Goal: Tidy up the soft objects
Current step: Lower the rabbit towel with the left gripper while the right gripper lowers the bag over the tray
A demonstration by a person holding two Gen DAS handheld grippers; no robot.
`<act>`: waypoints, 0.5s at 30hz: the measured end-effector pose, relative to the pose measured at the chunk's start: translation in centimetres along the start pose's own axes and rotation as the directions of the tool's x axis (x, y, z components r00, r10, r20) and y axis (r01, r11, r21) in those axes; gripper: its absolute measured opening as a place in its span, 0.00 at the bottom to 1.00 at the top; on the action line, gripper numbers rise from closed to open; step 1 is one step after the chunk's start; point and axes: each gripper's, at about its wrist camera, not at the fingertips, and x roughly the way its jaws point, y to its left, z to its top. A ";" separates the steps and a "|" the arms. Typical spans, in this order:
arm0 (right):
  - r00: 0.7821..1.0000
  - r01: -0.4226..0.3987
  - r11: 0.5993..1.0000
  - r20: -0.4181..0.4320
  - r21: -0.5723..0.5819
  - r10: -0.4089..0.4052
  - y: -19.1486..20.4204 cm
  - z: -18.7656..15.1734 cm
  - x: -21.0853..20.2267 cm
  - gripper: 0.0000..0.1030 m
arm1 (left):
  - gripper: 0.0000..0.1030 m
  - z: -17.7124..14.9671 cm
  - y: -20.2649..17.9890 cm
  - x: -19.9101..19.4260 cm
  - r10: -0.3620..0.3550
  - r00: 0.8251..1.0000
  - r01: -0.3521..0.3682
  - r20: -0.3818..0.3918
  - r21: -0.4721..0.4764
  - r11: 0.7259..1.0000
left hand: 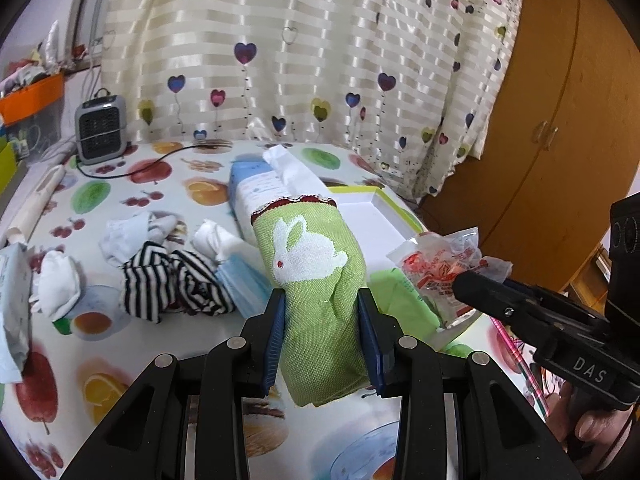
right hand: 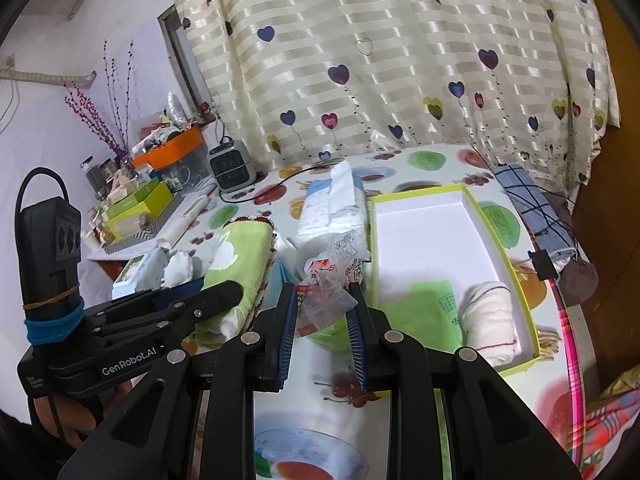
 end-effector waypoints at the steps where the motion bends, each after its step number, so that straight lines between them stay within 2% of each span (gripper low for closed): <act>1: 1.000 0.001 1.000 0.000 0.005 -0.001 -0.3 0.0 0.1 0.25 | 0.32 0.0 -0.2 0.1 -0.001 1.000 0.001 -0.001 0.002 1.000; 15: 1.000 0.025 0.997 -0.002 0.070 -0.025 -4.1 -0.1 0.7 0.25 | 0.32 1.1 -3.4 3.1 -0.048 0.998 0.050 -0.036 0.051 0.997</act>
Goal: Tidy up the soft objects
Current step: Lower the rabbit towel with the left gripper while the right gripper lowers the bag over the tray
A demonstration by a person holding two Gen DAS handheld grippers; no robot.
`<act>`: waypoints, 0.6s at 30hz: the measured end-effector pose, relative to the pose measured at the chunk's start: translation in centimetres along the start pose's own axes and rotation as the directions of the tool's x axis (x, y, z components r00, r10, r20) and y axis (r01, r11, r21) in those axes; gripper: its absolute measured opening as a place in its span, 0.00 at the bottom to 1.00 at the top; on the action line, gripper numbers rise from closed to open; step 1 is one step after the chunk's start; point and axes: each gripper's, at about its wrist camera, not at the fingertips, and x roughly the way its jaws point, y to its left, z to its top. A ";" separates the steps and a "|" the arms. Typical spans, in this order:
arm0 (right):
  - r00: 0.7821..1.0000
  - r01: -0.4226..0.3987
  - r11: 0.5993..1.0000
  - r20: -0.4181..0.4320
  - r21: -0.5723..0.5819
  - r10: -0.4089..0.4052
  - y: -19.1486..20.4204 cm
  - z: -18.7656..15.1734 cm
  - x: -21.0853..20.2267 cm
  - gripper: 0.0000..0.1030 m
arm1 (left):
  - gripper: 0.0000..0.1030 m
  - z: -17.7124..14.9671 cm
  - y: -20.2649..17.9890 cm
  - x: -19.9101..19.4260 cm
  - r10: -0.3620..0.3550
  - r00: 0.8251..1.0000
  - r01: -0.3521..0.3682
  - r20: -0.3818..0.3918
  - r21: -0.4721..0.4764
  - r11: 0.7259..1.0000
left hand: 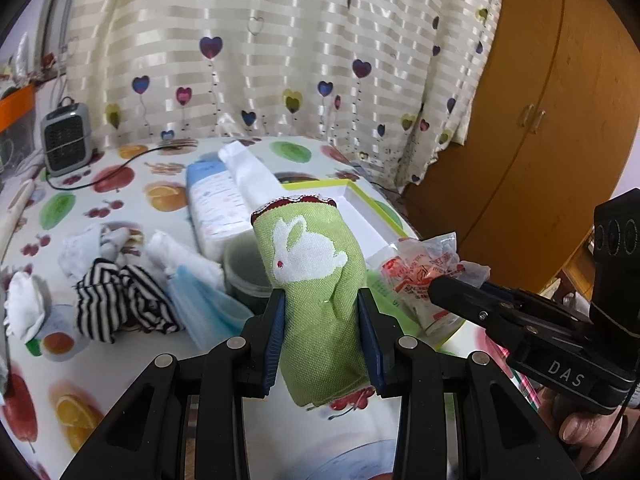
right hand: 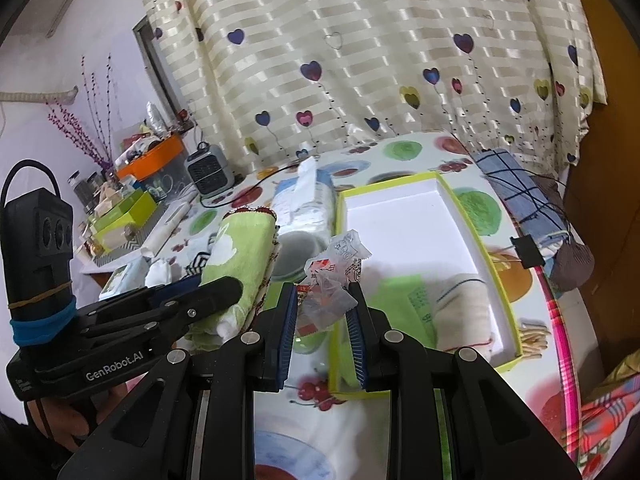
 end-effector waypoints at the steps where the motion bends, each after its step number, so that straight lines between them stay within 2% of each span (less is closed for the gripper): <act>1: 1.000 0.003 1.000 0.001 0.006 -0.003 -0.4 0.0 0.0 0.25 | 0.32 0.1 -0.2 0.2 -0.002 1.000 0.002 -0.002 0.003 1.000; 12: 1.000 0.020 0.998 -0.022 0.056 -0.019 -3.1 -0.2 1.0 0.25 | 0.32 0.5 -1.6 3.1 -0.013 0.999 0.014 -0.050 0.026 1.000; 18: 0.998 0.021 0.997 -0.065 0.076 -0.016 -4.2 -0.8 2.5 0.25 | 0.32 0.7 -1.8 4.0 -0.011 0.998 0.013 -0.064 0.031 0.999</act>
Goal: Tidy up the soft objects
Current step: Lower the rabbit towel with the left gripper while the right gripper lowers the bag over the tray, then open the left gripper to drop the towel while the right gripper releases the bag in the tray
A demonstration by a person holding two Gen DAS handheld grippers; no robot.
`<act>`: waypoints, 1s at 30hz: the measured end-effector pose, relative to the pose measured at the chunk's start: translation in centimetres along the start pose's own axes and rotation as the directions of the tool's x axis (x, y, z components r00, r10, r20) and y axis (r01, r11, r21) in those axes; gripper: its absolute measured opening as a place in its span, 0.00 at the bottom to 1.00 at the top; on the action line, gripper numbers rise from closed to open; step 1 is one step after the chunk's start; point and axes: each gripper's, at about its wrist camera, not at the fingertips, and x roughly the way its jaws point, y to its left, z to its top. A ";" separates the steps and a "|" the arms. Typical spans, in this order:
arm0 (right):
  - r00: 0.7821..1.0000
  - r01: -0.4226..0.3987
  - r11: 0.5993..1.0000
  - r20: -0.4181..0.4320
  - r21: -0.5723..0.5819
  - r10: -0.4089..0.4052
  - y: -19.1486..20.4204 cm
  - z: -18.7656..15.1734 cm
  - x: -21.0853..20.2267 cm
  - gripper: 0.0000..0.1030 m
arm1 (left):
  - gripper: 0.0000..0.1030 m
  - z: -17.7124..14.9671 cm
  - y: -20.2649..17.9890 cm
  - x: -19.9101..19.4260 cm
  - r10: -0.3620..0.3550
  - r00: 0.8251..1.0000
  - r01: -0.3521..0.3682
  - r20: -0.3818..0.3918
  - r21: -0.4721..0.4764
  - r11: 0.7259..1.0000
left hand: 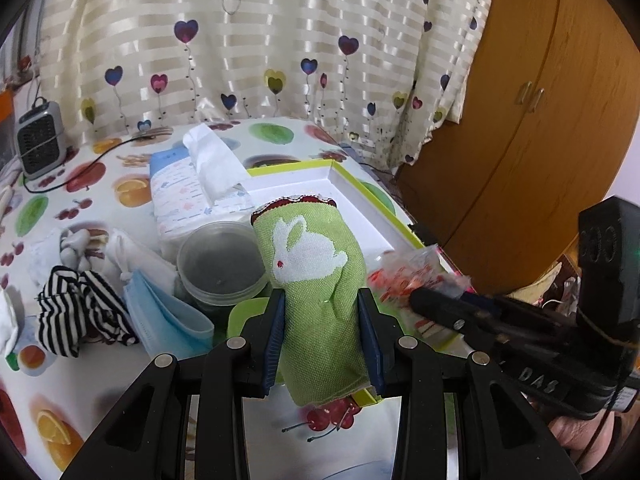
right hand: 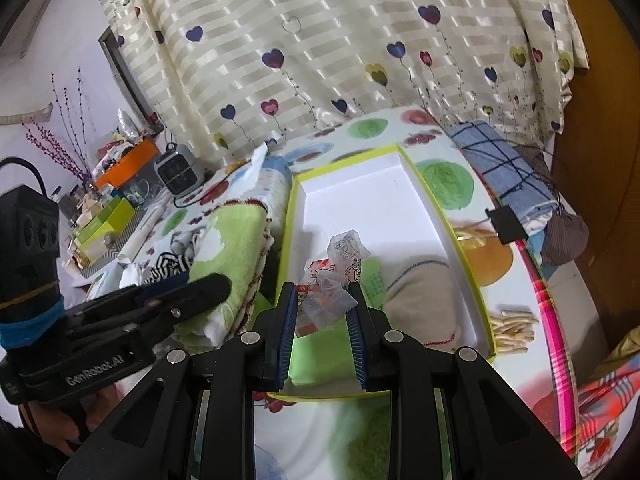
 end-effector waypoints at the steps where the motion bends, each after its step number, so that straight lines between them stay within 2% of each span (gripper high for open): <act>1: 1.000 -0.004 1.000 -0.012 0.000 0.004 -0.1 -0.1 0.3 0.25 | 0.32 0.1 -0.1 0.2 0.000 1.000 0.000 -0.002 0.002 1.000; 5: 0.997 -0.008 1.000 -0.075 -0.015 0.007 -0.2 -0.7 1.8 0.25 | 0.32 0.3 -0.2 0.7 -0.002 1.000 0.002 -0.009 0.009 1.000; 9: 0.995 0.032 0.999 -0.095 -0.033 -0.035 -0.4 -1.1 2.3 0.28 | 0.32 0.4 -0.4 1.3 -0.007 1.000 0.007 -0.018 0.014 1.000; 11: 0.996 0.045 0.998 -0.078 -0.046 -0.048 -0.4 -1.1 2.0 0.34 | 0.32 0.4 -0.5 1.6 -0.010 1.000 0.010 -0.023 0.015 1.000; 13: 0.997 0.051 0.997 -0.056 -0.057 -0.054 -0.4 -1.0 1.5 0.47 | 0.33 0.4 -0.6 2.0 -0.014 0.999 0.014 -0.029 0.017 1.000; 14: 0.997 0.053 0.997 -0.051 -0.060 -0.056 -0.3 -1.0 1.4 0.48 | 0.33 0.5 -0.7 2.0 -0.016 0.999 0.016 -0.030 0.017 1.000; 30: 0.994 0.101 0.995 0.045 -0.029 -0.099 -1.6 0.0 -1.2 0.49 | 0.36 1.0 -1.7 4.7 -0.054 0.997 0.055 -0.063 0.003 0.999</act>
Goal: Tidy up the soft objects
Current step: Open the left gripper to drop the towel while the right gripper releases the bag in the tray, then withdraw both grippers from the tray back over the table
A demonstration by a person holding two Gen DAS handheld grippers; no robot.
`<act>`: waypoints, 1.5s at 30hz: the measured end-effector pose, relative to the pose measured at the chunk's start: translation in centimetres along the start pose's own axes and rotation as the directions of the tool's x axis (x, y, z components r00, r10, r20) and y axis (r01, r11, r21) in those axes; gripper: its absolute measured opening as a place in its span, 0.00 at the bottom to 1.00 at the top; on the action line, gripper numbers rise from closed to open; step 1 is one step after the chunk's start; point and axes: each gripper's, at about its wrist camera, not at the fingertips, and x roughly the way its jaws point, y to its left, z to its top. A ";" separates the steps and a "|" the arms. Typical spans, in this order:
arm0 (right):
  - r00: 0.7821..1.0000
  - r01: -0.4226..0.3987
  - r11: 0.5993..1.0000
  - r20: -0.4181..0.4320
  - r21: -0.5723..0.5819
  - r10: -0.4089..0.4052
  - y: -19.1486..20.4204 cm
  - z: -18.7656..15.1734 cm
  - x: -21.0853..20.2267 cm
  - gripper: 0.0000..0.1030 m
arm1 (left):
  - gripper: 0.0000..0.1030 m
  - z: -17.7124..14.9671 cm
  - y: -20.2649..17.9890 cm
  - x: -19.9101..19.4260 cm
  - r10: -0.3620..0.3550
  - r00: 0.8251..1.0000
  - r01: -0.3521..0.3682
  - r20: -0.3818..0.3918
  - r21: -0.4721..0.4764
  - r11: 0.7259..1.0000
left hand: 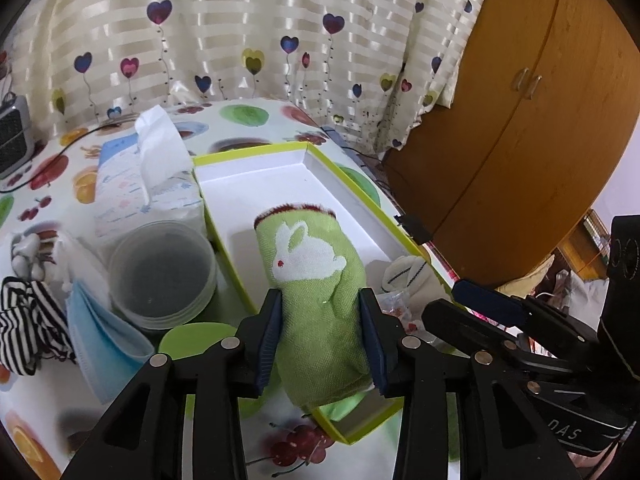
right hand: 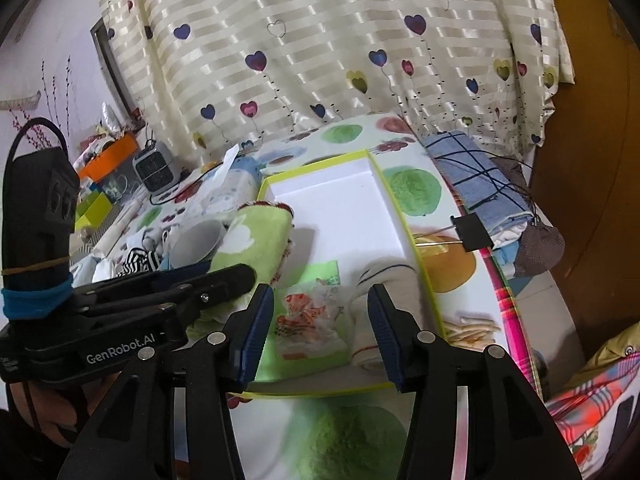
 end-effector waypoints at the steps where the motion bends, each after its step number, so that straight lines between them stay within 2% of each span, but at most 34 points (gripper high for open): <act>1: 1.000 0.001 1.000 0.000 0.004 -0.001 -0.1 0.0 0.0 0.49 | 0.36 0.0 0.0 0.2 -0.001 1.000 0.001 -0.003 -0.002 1.000; 7: 1.000 0.009 1.000 -0.001 0.020 -0.009 -0.6 -0.1 -0.1 0.49 | 0.37 0.1 0.3 0.6 -0.014 1.000 0.014 -0.002 -0.018 1.000; 14: 1.000 0.010 1.000 -0.003 0.019 -0.010 -0.6 -0.1 -0.1 0.49 | 0.37 0.1 0.2 -0.4 -0.062 0.998 0.063 0.023 -0.013 0.998; 25: 1.000 0.023 1.000 0.003 0.017 -0.023 0.0 0.2 -0.4 0.49 | 0.37 -0.4 0.4 -1.5 -0.075 0.997 0.075 0.030 -0.008 0.997; 33: 0.999 0.028 0.999 0.020 -0.025 -0.027 2.7 0.5 -1.5 0.49 | 0.37 -1.2 1.7 -5.0 -0.060 0.995 0.062 0.085 -0.017 0.998; 45: 1.000 0.015 0.991 -0.003 -0.134 -0.015 8.0 0.2 -1.9 0.49 | 0.37 -3.6 5.1 -9.3 -0.006 0.990 0.017 0.141 -0.076 0.997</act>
